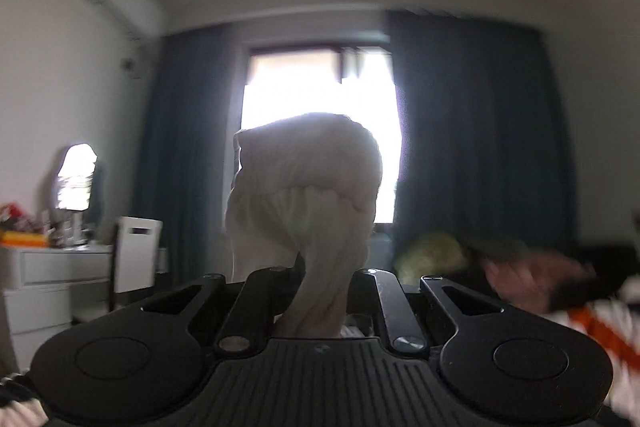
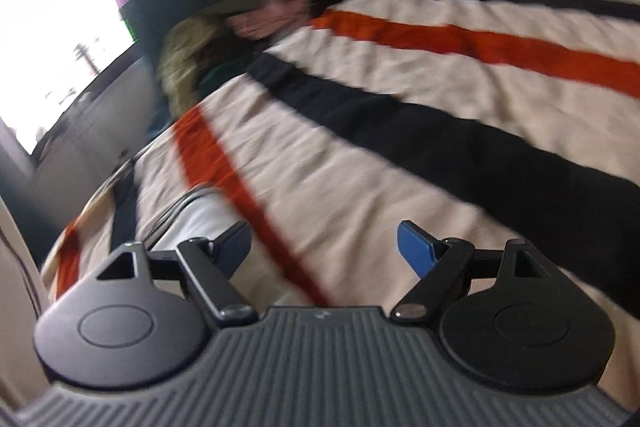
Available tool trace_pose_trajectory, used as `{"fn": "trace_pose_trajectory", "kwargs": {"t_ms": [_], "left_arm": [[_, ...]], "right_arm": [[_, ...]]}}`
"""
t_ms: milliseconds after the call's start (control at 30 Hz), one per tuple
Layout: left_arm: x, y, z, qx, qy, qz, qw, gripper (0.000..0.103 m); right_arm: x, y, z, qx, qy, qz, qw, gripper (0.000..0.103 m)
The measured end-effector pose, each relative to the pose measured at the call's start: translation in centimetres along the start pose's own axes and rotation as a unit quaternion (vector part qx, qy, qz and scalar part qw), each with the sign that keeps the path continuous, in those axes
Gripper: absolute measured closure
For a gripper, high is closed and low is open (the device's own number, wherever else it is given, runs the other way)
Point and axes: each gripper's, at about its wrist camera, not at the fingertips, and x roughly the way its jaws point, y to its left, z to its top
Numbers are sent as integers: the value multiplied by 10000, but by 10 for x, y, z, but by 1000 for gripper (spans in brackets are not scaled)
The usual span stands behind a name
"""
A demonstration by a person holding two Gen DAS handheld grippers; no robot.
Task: Fold clothes
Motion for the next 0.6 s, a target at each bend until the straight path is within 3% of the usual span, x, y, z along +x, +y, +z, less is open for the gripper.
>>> {"fn": "trace_pose_trajectory", "kwargs": {"t_ms": [100,200,367,433,500,567,600], "left_arm": [[5,-47,-51,818,558,-474,9940,93],[10,-72,-90,1190,1102,-857,9830,93],[12,-79,-106,1416,1374,-1228,9726,88],[13,-76,-105,1434,1651,-1401,9657,78],[15,-73,-107,1606,1915,-1551,9557,49],[13,-55,-105,1545,2158,-1713,9488,32],[13,-38,-103,1441,2277,-1811,9458,29]], "right_arm": [[1,-25,14,512,-143,-203,9984,21],[4,-43,23,927,-158,-384,9948,21],[14,-49,25,1180,40,-235,9927,19],[16,-43,24,1164,167,56,9930,19],[14,-36,25,1117,214,460,9924,19],[8,-28,25,1023,152,880,9907,19],[6,-24,25,980,149,1105,9889,19]]}}
